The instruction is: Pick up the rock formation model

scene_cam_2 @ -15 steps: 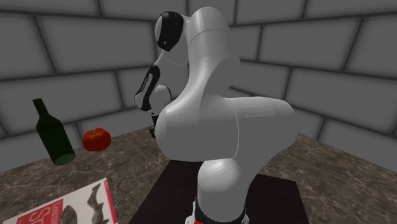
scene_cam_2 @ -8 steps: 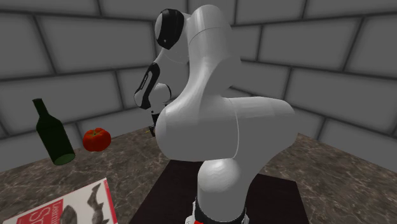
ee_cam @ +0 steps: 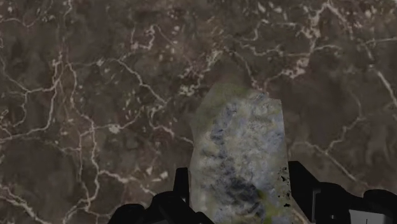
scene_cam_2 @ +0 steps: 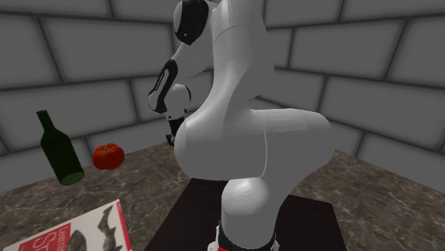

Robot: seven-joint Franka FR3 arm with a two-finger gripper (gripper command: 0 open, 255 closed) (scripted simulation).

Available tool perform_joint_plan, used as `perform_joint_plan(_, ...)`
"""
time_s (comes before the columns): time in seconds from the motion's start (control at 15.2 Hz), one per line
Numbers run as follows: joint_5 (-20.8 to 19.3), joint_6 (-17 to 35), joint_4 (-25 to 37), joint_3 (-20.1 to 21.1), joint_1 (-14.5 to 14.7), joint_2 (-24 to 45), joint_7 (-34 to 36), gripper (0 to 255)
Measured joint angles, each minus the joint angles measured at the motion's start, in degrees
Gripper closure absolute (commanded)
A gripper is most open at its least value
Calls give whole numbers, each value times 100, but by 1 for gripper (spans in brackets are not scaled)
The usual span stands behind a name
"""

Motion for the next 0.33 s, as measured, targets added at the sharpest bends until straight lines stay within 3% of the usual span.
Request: perform_joint_plan(0.33,104,-166,-94,89,-63,-271,-57,255)
